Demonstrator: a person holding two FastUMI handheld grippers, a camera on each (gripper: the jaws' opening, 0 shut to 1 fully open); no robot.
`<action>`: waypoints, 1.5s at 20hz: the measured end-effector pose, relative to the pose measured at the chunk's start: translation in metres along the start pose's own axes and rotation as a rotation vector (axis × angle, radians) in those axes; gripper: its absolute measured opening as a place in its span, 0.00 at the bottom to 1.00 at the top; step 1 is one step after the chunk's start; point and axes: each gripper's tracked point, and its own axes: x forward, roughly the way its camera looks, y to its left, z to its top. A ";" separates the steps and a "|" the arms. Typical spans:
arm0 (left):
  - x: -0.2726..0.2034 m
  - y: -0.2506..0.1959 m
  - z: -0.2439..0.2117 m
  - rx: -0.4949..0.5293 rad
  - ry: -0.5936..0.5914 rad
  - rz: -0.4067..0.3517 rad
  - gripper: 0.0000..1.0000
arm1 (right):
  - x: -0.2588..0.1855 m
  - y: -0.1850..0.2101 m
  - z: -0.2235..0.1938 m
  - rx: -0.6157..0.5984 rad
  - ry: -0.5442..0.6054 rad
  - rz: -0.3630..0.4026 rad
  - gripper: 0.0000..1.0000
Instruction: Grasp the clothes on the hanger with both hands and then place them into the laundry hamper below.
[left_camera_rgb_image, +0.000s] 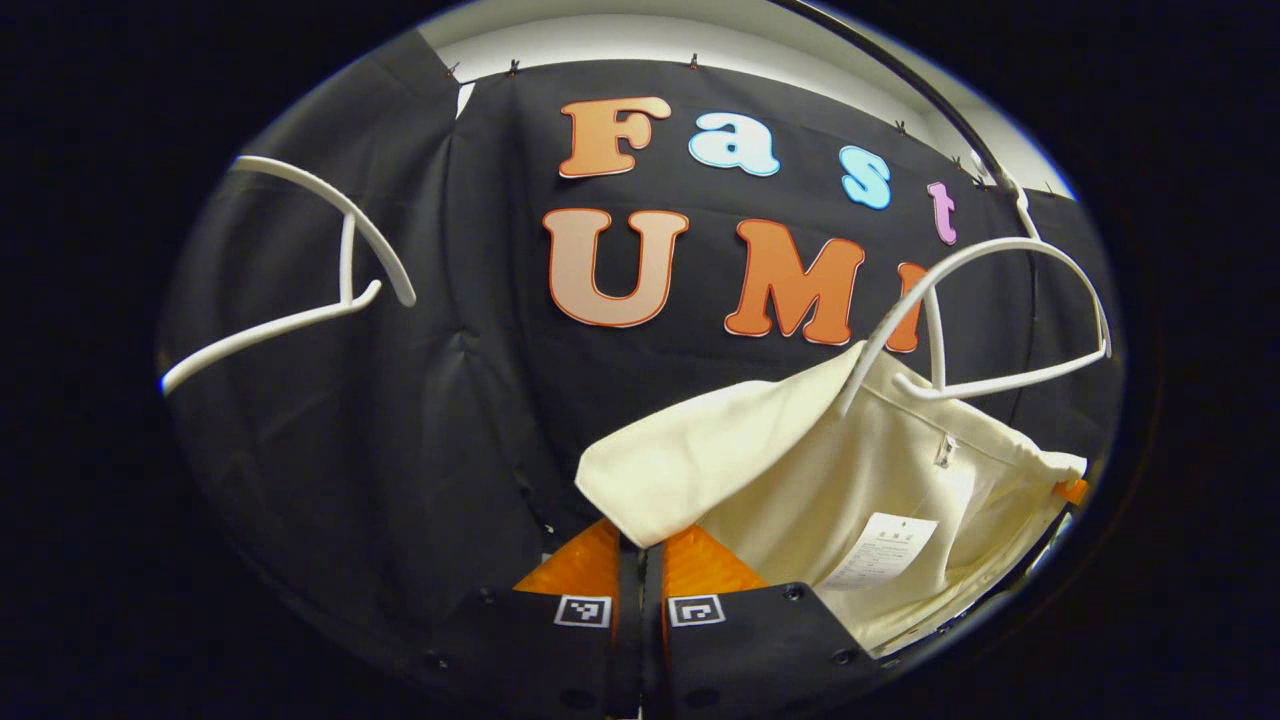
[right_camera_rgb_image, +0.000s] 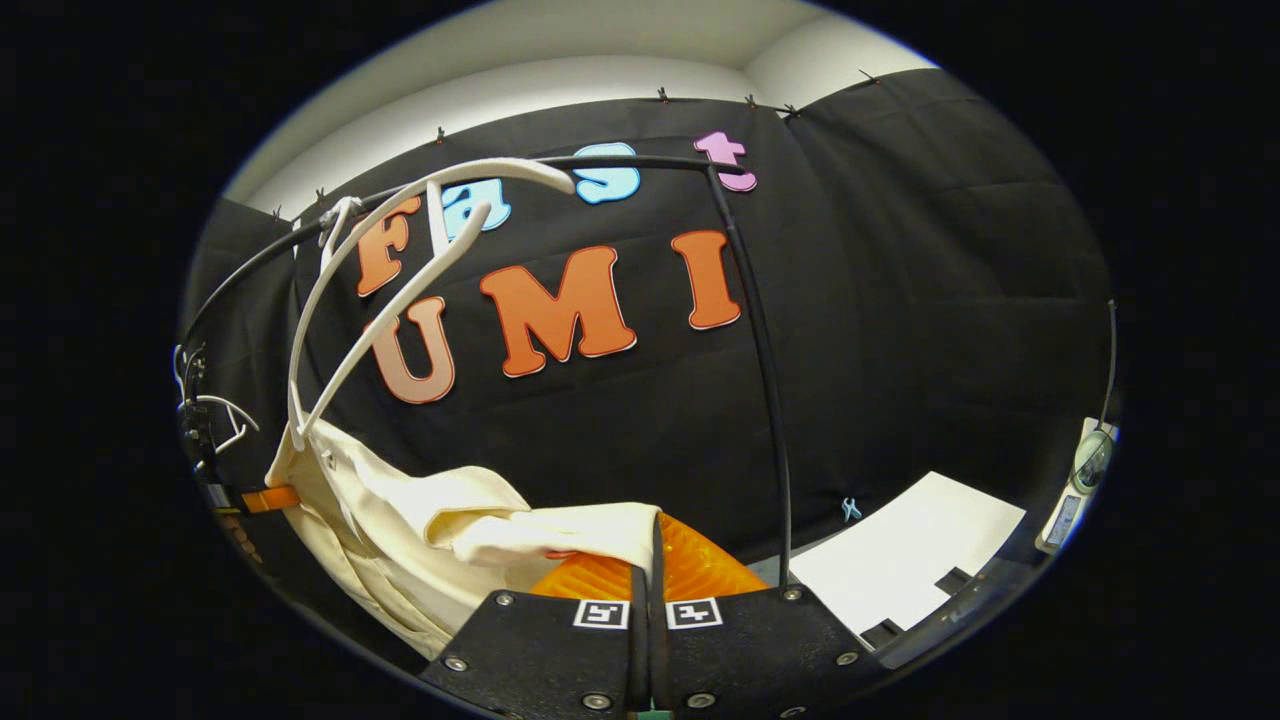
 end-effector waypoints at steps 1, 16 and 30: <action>0.002 0.002 -0.005 -0.002 0.010 0.006 0.07 | 0.001 0.000 -0.006 0.004 0.010 -0.004 0.00; -0.013 -0.079 -0.077 0.041 0.144 -0.181 0.07 | 0.010 0.053 -0.078 0.034 0.135 0.017 0.00; -0.065 -0.199 -0.066 0.068 0.147 -0.444 0.07 | -0.012 0.113 -0.065 -0.001 0.098 0.069 0.00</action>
